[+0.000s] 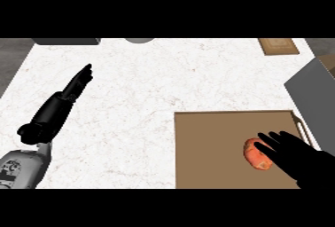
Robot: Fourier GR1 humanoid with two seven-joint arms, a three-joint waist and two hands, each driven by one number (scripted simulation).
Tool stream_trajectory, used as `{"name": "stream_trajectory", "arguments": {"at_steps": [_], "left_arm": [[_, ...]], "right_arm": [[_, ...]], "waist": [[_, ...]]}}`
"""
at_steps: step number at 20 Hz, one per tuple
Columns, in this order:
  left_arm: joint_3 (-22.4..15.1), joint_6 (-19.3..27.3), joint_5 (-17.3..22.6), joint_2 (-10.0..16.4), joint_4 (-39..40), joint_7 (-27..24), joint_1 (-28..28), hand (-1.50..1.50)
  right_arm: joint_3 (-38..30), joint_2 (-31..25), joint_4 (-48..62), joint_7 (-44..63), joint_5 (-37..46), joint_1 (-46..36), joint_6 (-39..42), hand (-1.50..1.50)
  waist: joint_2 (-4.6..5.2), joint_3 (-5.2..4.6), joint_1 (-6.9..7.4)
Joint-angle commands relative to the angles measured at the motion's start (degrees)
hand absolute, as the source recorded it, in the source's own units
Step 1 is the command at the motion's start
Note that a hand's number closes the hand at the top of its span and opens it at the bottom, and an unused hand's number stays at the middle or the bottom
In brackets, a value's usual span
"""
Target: Pick the squash from the tray and place it in the cardboard box
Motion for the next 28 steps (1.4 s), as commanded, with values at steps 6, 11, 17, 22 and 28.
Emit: {"name": "stream_trajectory", "arguments": {"at_steps": [6, 11, 17, 22, 28], "left_arm": [[2.35, -2.15, -3.30, -1.87, -0.40, -1.69, 2.09, 0.00], [4.24, -3.86, -4.37, -3.93, 4.53, -3.90, 0.73, 0.00], [4.41, -4.59, -5.74, -5.11, -2.58, 0.29, 2.06, 0.00], [8.71, -8.49, -4.68, -3.26, 2.65, -2.44, -0.05, 0.00], [5.67, -5.74, -8.40, -8.10, -2.66, 0.59, 2.01, 0.00]], "right_arm": [[5.64, 8.08, 8.21, -1.81, 12.83, -1.67, -5.33, -1.50], [1.34, 7.75, 8.19, -3.58, 13.22, -3.13, -0.87, -1.50], [5.14, 12.02, 12.41, -2.87, 21.05, -2.38, -3.74, -1.50], [4.09, 15.24, 17.12, -5.99, 20.84, -6.20, -3.37, -1.50], [3.55, 16.25, 23.36, -10.05, 24.63, -3.41, -8.53, -1.50]], "waist": [[0.00, 0.02, 0.10], [0.03, 0.00, -0.12], [-0.02, 0.01, 0.02], [0.05, 0.00, -0.01], [0.00, 0.01, 0.07]]}}
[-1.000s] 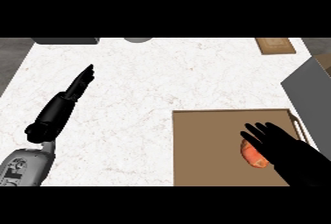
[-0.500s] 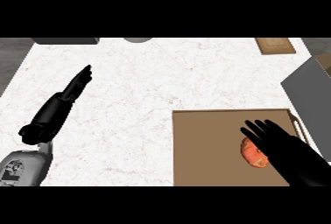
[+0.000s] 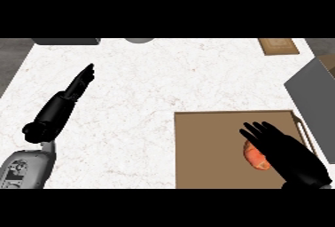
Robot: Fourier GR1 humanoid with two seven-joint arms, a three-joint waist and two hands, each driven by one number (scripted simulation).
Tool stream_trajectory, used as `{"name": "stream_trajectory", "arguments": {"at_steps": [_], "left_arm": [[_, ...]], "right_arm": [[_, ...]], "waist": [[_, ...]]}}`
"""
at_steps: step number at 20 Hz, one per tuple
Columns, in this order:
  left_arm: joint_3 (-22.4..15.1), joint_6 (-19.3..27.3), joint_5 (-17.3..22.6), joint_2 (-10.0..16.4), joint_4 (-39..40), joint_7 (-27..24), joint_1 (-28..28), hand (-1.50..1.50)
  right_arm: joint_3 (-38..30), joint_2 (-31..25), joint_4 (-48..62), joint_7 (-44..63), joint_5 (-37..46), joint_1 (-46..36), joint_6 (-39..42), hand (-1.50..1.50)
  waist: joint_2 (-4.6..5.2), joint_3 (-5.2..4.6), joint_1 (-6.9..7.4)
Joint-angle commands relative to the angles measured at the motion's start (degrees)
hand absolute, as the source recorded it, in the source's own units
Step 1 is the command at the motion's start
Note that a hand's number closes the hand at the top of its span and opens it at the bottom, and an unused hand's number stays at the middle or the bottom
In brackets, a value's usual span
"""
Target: Pick the squash from the tray and place it in the cardboard box
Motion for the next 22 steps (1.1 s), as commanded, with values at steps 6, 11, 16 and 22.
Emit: {"name": "stream_trajectory", "arguments": {"at_steps": [6, 11, 16, 22], "left_arm": [[3.65, -3.41, -0.54, 0.13, 2.80, -2.68, -0.11, 0.00], [2.50, -3.71, -0.82, -1.46, -3.45, 1.48, 2.89, 0.00], [3.08, -3.53, -1.98, -2.00, -1.18, 0.75, -0.20, 0.00], [1.67, -2.37, -4.29, -3.72, -2.60, 0.95, 1.10, 0.00]], "right_arm": [[-1.27, 2.72, 4.56, -1.17, 6.54, 0.93, -4.02, -1.50], [-3.96, 3.95, 12.87, -5.49, 5.87, -1.83, -6.47, -1.50], [-1.64, 2.90, 18.08, -11.84, 8.73, -3.31, -10.95, 1.50], [-0.73, 6.05, 17.42, -14.04, 10.96, -2.85, -19.35, 1.50]], "waist": [[0.01, 0.00, -0.08], [-0.02, 0.02, 0.24], [0.04, 0.03, 0.18], [0.00, 0.02, 0.09]]}}
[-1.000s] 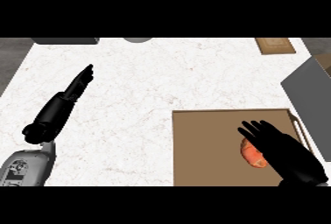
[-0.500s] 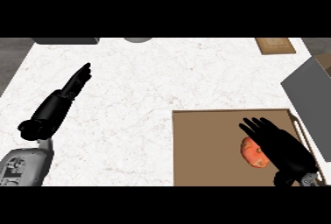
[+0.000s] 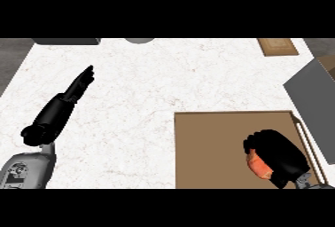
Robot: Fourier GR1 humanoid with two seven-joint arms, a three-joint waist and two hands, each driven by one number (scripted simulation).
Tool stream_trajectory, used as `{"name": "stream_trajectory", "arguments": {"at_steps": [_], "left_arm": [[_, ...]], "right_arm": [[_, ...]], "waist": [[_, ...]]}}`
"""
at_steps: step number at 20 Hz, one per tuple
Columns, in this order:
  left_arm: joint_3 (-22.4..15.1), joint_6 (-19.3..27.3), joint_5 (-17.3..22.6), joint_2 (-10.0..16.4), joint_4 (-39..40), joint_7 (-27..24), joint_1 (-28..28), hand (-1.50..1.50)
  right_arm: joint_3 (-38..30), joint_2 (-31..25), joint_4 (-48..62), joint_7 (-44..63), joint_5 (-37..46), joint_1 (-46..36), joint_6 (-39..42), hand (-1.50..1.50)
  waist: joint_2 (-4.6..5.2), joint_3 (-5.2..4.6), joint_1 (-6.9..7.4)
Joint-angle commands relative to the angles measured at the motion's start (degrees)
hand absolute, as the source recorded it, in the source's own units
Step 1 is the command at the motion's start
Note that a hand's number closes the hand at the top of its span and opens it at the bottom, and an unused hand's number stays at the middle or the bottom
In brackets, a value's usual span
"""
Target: Pick the squash from the tray and place it in the cardboard box
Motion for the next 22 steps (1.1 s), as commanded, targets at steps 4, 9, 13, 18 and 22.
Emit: {"name": "stream_trajectory", "arguments": {"at_steps": [4, 9, 13, 18, 22], "left_arm": [[0.69, 0.00, -0.48, -0.63, 0.88, -0.28, -1.28, 0.00], [-1.21, -0.90, -1.01, -0.77, 0.63, -2.02, -1.36, 0.00], [-2.37, 1.51, -2.37, -3.51, 2.50, -0.09, -4.14, 0.00], [-1.00, -0.44, -0.70, -1.71, -1.30, 0.56, -0.35, 0.00], [-0.06, -0.13, -1.58, -1.48, 2.99, -1.91, -2.17, 0.00]], "right_arm": [[-3.69, 5.25, 8.00, 0.19, 0.12, -5.99, -5.83, 1.50], [-18.27, 16.52, 17.20, 21.07, -5.99, -18.68, 2.18, 1.50], [-20.71, 20.44, 26.69, 28.18, -2.56, -31.83, -5.95, 1.50], [-20.00, 17.76, 35.37, 29.73, 2.94, -43.67, -12.63, 1.50], [-20.82, 17.42, 34.85, 32.51, 3.05, -49.89, -11.75, 1.50]], "waist": [[0.31, 0.39, 0.27], [1.83, 0.50, 3.40], [1.38, 0.47, 2.83], [0.64, 0.40, 2.42], [0.47, 0.35, 1.02]]}}
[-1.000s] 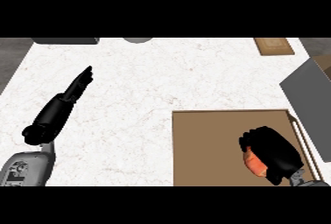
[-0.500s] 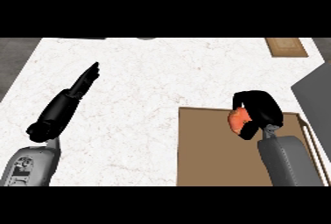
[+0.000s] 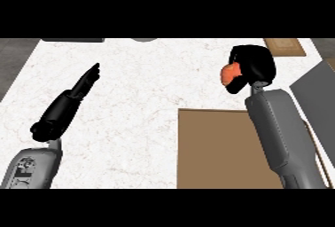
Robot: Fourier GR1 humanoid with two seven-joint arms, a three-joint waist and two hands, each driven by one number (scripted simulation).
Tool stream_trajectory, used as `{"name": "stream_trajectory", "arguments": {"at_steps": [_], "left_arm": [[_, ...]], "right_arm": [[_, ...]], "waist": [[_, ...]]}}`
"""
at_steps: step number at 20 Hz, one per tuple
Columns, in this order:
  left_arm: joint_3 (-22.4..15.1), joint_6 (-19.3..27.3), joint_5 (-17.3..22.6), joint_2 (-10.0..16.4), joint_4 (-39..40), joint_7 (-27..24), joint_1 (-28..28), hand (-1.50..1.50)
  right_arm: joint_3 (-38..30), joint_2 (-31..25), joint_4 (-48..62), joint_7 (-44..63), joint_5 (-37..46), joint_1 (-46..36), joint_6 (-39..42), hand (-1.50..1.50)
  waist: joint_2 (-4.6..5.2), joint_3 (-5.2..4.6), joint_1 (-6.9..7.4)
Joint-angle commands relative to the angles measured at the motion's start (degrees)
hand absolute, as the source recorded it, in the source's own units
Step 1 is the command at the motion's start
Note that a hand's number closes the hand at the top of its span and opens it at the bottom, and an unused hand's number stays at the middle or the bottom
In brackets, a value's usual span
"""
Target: Pick the squash from the tray and place it in the cardboard box
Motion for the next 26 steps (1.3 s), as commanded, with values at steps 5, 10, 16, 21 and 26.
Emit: {"name": "stream_trajectory", "arguments": {"at_steps": [5, 10, 16, 21, 26], "left_arm": [[0.78, 0.49, -0.34, -0.26, 1.12, -0.95, 0.86, 0.00], [2.37, -1.65, 2.06, 1.24, -1.33, 1.14, 0.62, 0.00], [2.30, -1.34, 1.31, 1.03, -2.72, 0.51, 3.31, 0.00], [3.11, -1.67, 0.86, 1.49, 1.22, -0.25, -0.42, 0.00], [1.76, -0.79, 0.21, 0.08, -2.97, 0.45, 3.07, 0.00]], "right_arm": [[-6.05, -0.86, -2.56, 11.97, 1.93, -6.25, -8.44, 1.50], [-11.35, -3.95, -3.18, 20.31, 3.01, -9.40, -11.55, 1.50], [-17.91, -11.57, -4.76, 17.69, -2.06, -4.69, -12.72, 1.50], [-18.87, -18.60, -1.77, 14.68, -2.43, -2.53, -8.95, 1.50], [-23.26, -23.43, 6.08, 11.20, -7.62, -0.26, -1.25, 1.50]], "waist": [[-0.26, -0.01, -1.22], [-0.33, 0.00, -0.92], [-0.41, 0.01, -1.56], [-0.31, -0.02, -2.00], [-0.41, 0.02, -1.83]]}}
